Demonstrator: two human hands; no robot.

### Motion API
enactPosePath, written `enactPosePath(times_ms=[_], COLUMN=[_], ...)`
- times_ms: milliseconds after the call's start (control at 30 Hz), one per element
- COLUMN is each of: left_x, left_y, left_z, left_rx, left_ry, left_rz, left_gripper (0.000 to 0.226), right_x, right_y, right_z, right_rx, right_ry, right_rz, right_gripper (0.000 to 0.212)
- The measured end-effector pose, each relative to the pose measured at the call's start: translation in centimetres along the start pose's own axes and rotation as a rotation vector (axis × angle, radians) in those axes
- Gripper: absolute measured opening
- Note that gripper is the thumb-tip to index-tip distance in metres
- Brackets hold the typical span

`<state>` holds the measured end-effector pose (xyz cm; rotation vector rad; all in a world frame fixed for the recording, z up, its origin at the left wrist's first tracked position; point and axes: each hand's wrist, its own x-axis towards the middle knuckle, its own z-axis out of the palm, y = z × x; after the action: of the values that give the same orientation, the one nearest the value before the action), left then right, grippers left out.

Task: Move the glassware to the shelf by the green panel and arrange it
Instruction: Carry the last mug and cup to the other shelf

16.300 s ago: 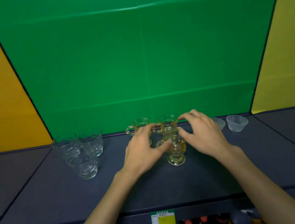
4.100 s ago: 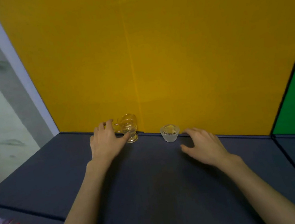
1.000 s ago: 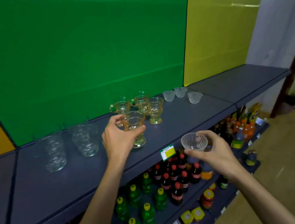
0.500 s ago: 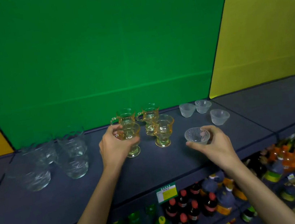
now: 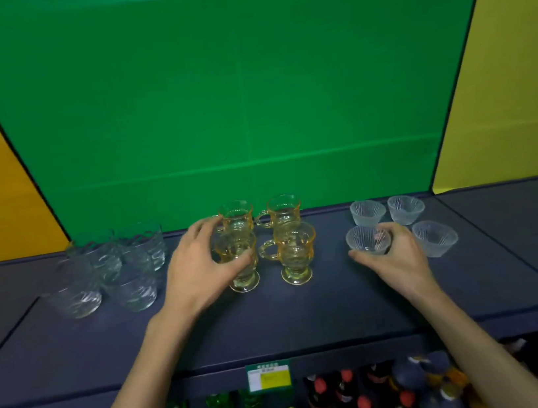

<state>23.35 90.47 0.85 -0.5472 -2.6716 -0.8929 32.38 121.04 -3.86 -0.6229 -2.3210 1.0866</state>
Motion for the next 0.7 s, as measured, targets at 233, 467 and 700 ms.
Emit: enactPosePath(times_ms=[233,467,700], left_x=[-0.8,-1.0,-0.8], left_y=[7.0,12.5,14.3], left_z=[1.1,4.2,5.6], left_rx=[0.276,0.391,0.393], left_ry=[0.026,-0.036,-0.022], left_rz=[0.214,0.269,0.255], left_gripper=[0.074,0.074,0.071], right_x=[2.1,2.8,3.1], right_y=[1.8,2.6,2.4], right_z=[-1.2,-2.0,-2.1], right_rx=[0.003,-0.043,-0.061], right_ry=[-0.077,-0.158,-0.237], right_rz=[-0.029,-0.036,-0.050], right_gripper=[0.064,0.051,0.068])
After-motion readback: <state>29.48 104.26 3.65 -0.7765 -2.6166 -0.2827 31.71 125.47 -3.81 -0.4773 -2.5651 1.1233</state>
